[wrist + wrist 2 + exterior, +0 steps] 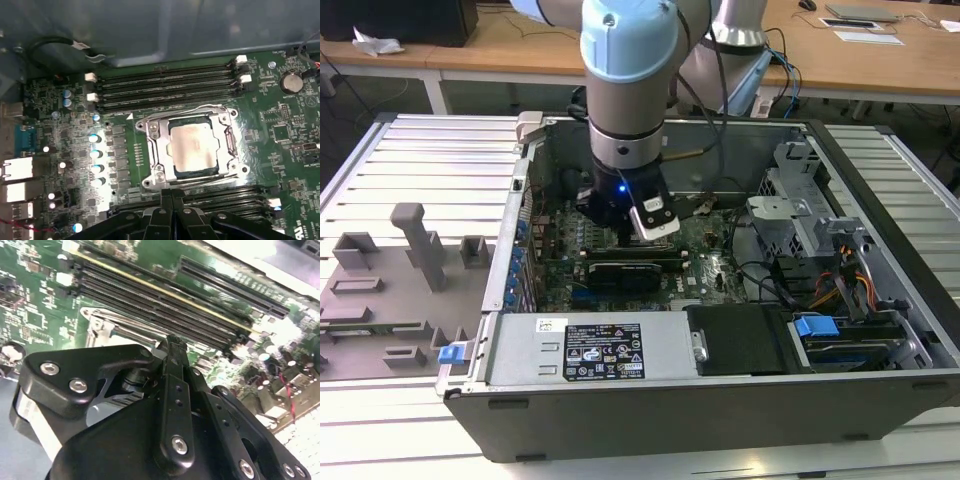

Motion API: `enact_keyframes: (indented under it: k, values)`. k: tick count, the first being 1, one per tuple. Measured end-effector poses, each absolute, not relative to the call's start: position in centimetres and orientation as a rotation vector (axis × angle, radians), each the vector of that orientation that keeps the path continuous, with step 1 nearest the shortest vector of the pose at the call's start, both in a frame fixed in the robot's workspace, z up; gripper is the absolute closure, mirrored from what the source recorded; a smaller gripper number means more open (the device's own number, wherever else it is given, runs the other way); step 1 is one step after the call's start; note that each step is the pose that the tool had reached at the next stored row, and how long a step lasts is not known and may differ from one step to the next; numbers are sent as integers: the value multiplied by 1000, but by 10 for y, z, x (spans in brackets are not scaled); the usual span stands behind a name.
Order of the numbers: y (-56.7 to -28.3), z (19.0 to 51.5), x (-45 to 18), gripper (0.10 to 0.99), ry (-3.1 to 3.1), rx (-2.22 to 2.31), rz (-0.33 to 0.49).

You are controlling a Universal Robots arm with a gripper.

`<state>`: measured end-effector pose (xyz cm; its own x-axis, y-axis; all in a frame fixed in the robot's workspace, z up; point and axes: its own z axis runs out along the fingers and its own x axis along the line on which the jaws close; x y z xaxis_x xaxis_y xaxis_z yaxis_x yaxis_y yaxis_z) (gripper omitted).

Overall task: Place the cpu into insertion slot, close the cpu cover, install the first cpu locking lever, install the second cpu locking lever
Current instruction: 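Install the second cpu locking lever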

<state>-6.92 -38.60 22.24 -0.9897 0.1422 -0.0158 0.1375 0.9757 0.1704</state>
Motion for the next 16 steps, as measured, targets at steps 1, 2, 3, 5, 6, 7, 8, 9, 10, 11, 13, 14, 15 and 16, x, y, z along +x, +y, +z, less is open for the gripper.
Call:
enact_keyframes:
  k: [1, 2, 3, 5, 6, 7, 8, 9, 10, 11, 13, 14, 15, 16]
  values:
    - [-385, 222, -63, 980, 3097, 220, 264]
    - [-385, 222, -56, 980, 3098, 219, 263]
    - [-384, 222, -50, 980, 3099, 217, 264]
    - [-380, 222, -46, 980, 3099, 215, 264]
    - [-374, 222, -44, 980, 3099, 214, 264]
    - [-366, 222, -43, 980, 3099, 214, 264]
    - [-361, 222, -43, 980, 3099, 214, 264]
    - [-357, 222, -43, 980, 3099, 213, 264]
    - [-354, 222, -43, 980, 3099, 213, 264]
    - [-351, 222, -43, 980, 3099, 213, 262]
    - [-349, 225, -43, 980, 3100, 213, 251]
    - [-349, 230, -43, 980, 3100, 213, 238]
    - [-348, 231, -43, 980, 3100, 212, 233]
    - [-349, 231, -43, 980, 3100, 212, 233]
